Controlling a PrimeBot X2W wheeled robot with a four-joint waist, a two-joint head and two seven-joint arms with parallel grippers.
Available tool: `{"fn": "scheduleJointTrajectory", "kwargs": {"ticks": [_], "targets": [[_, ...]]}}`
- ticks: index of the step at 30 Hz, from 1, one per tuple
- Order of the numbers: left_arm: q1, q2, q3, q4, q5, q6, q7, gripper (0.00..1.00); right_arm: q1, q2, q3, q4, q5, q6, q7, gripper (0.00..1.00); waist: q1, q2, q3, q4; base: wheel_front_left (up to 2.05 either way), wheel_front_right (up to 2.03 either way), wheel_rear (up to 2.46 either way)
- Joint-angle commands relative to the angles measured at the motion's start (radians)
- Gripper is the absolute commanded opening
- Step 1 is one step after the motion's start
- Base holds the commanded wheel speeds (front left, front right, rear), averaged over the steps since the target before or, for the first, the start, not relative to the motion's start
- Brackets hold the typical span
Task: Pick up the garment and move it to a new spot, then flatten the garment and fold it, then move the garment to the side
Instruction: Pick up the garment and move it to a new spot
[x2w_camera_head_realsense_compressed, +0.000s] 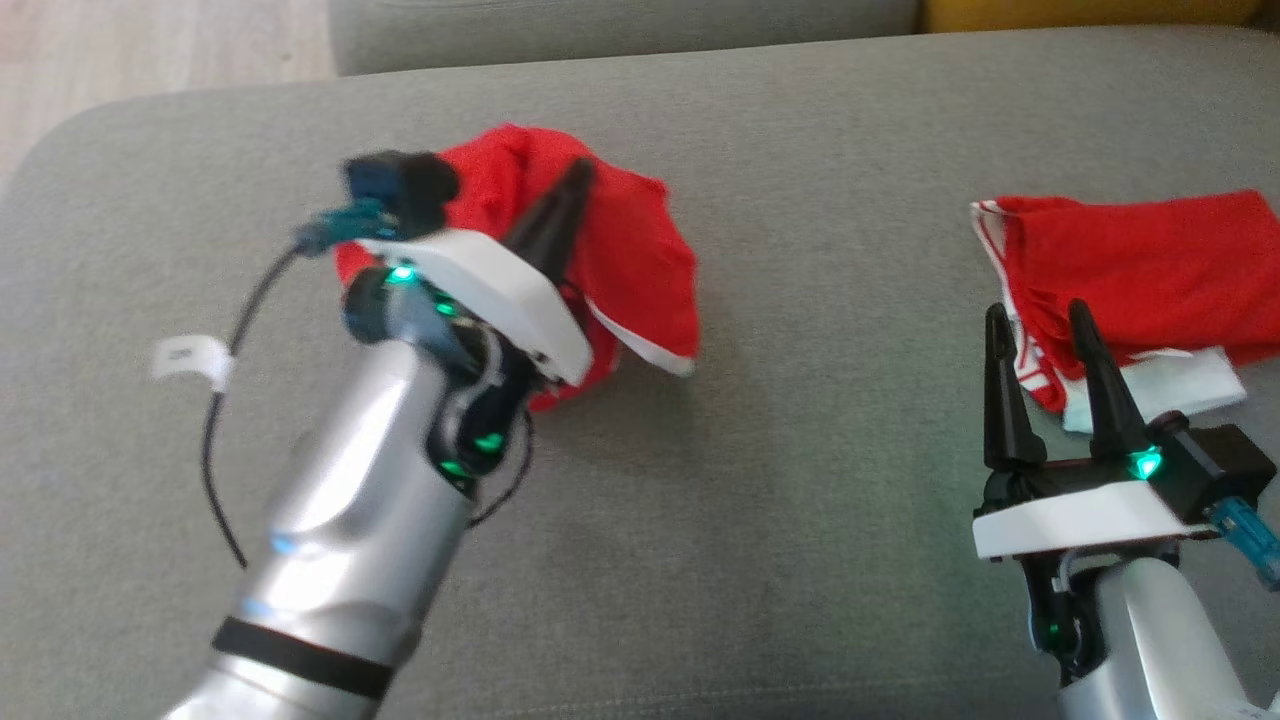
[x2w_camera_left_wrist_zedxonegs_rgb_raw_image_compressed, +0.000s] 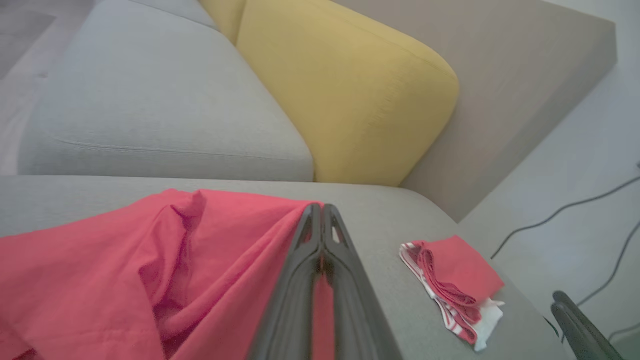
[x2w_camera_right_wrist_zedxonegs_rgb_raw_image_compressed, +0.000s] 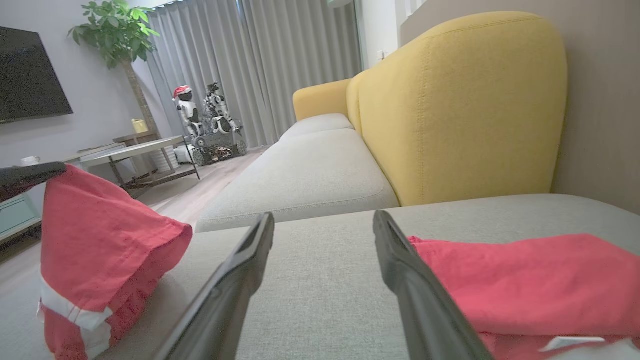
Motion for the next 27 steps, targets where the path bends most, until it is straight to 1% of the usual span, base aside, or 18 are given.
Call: {"fn": "scheduleJointTrajectory", "kwargs": {"ticks": [1, 4, 7, 9, 10, 11, 12, 14, 17, 19, 21, 23, 27], "targets": [[-0.036, 0.011, 0.020, -0.040, 0.005, 0.005, -0.007, 0.00, -0.024, -0.003, 0.026, -0.030, 0.004, -0.001, -0.011, 1.00, 0.0000, 0.0000, 0.001, -0.014, 0.00, 0.00, 0.00], [-0.030, 0.007, -0.059, -0.065, -0.029, 0.020, -0.015, 0.00, -0.030, -0.003, 0.028, -0.029, 0.007, -0.001, -0.014, 1.00, 0.0000, 0.0000, 0.007, -0.039, 0.00, 0.00, 0.00], [-0.035, 0.006, -0.163, -0.097, -0.074, 0.053, -0.043, 0.00, -0.034, -0.003, 0.027, -0.025, 0.010, -0.001, -0.016, 1.00, 0.0000, 0.0000, 0.014, -0.060, 0.00, 0.00, 0.00], [-0.041, 0.006, -0.233, -0.099, -0.099, 0.071, -0.057, 0.00, -0.036, -0.003, 0.031, -0.021, 0.012, -0.001, -0.017, 1.00, 0.0000, 0.0000, 0.019, -0.069, 0.00, 0.00, 0.00], [-0.046, 0.006, -0.263, -0.093, -0.105, 0.081, -0.067, 0.02, -0.037, -0.003, 0.033, -0.019, 0.012, -0.001, -0.018, 1.00, 0.0000, 0.0000, 0.021, -0.073, 0.00, 0.00, 0.00], [-0.052, 0.006, -0.289, -0.082, -0.106, 0.092, -0.081, 0.75, -0.038, -0.003, 0.036, -0.017, 0.013, -0.001, -0.018, 1.00, 0.0000, 0.0000, 0.023, -0.075, 0.00, 0.00, 0.00], [-0.057, 0.006, -0.308, -0.070, -0.111, 0.102, -0.096, 1.00, -0.039, -0.003, 0.038, -0.015, 0.014, -0.001, -0.019, 1.00, 0.0000, 0.0000, 0.025, -0.077, 0.00, 0.00, 0.00], [-0.069, 0.006, -0.334, -0.040, -0.121, 0.117, -0.124, 1.00, -0.041, -0.003, 0.042, -0.010, 0.015, -0.001, -0.020, 1.00, 0.0000, 0.0000, 0.028, -0.079, 0.00, 0.00, 0.00], [-0.083, 0.006, -0.337, 0.004, -0.143, 0.130, -0.174, 1.00, -0.039, -0.003, 0.041, -0.005, 0.014, -0.001, -0.021, 1.00, 0.0000, 0.0000, 0.029, -0.068, 0.00, 0.00, 0.00], [-0.089, 0.006, -0.323, 0.036, -0.152, 0.130, -0.207, 1.00, -0.034, -0.003, 0.038, -0.002, 0.009, -0.001, -0.022, 1.00, 0.0000, 0.0000, 0.025, -0.056, 0.00, 0.00, 0.00], [-0.088, 0.011, -0.302, 0.062, -0.160, 0.121, -0.236, 1.00, -0.027, -0.003, 0.032, 0.000, 0.002, -0.001, -0.022, 1.00, 0.0000, 0.0000, 0.017, -0.039, 0.00, 0.00, 0.00], [-0.077, 0.031, -0.276, 0.077, -0.167, 0.110, -0.261, 1.00, -0.020, -0.003, 0.024, 0.001, -0.003, -0.001, -0.022, 1.00, 0.0000, 0.0000, 0.007, -0.020, 0.00, 0.00, 0.00], [-0.027, 0.094, -0.212, 0.068, -0.166, 0.100, -0.295, 1.00, -0.001, -0.003, 0.015, 0.002, -0.014, -0.001, -0.016, 1.00, 0.0000, 0.0000, -0.019, 0.024, 0.00, 0.00, 0.00]]}}
